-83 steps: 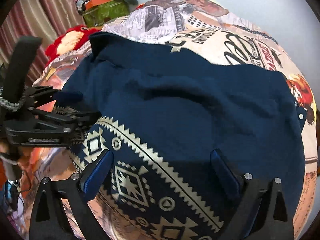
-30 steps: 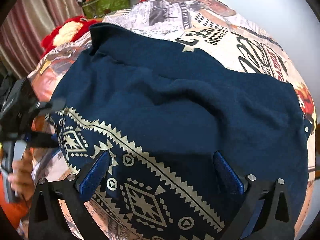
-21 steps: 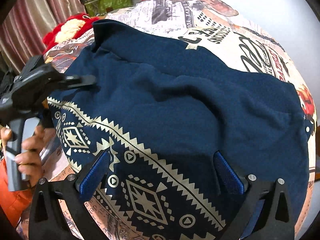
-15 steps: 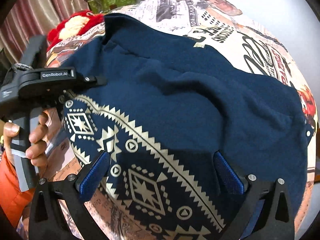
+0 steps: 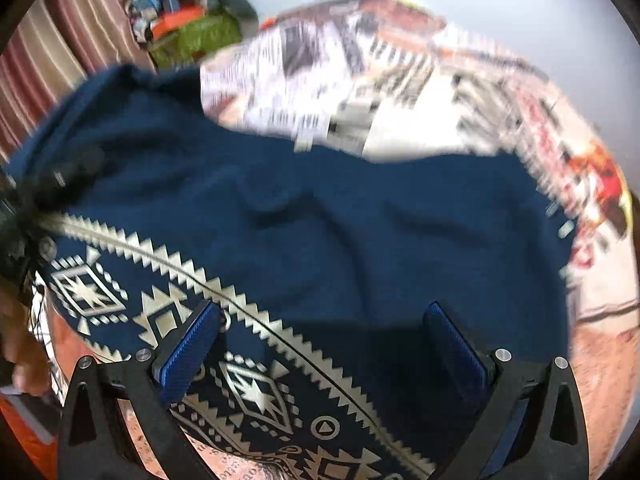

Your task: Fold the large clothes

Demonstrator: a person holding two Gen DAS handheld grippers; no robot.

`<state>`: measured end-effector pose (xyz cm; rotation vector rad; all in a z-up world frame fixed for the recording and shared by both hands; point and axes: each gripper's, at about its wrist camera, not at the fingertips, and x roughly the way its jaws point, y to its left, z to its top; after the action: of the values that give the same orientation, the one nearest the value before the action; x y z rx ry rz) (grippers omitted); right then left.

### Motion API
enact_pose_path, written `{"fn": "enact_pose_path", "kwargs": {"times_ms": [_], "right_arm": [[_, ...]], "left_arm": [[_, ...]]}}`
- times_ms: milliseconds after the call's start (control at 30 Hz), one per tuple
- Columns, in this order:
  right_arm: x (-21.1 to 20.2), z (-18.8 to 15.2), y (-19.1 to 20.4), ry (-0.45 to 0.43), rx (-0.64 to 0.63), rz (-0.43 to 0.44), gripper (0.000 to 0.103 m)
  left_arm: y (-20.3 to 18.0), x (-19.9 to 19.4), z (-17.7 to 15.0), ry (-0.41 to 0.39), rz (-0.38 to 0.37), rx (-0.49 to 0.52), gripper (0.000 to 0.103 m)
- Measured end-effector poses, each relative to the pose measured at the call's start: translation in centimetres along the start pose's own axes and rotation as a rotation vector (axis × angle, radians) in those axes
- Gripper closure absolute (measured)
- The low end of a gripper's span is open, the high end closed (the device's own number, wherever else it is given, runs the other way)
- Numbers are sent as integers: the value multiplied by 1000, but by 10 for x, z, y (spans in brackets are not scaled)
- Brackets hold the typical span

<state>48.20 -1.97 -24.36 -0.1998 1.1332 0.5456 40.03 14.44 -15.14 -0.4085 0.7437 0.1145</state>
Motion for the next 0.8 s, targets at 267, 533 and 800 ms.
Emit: {"fn": "enact_pose_path", "kwargs": {"times_ms": [267,533,800], "right_arm": [[6,-9,3,65,-142,15,0],[-74,-46,-66,-11,-57,8,0],[-157,-92,-164,-103,199,-116,0]], "left_arm": [[-55,11,9,-1,-53,107,93],[-152,8,3,2,-178,242,93],[-238,21,-91,186,-299,559,93]]}}
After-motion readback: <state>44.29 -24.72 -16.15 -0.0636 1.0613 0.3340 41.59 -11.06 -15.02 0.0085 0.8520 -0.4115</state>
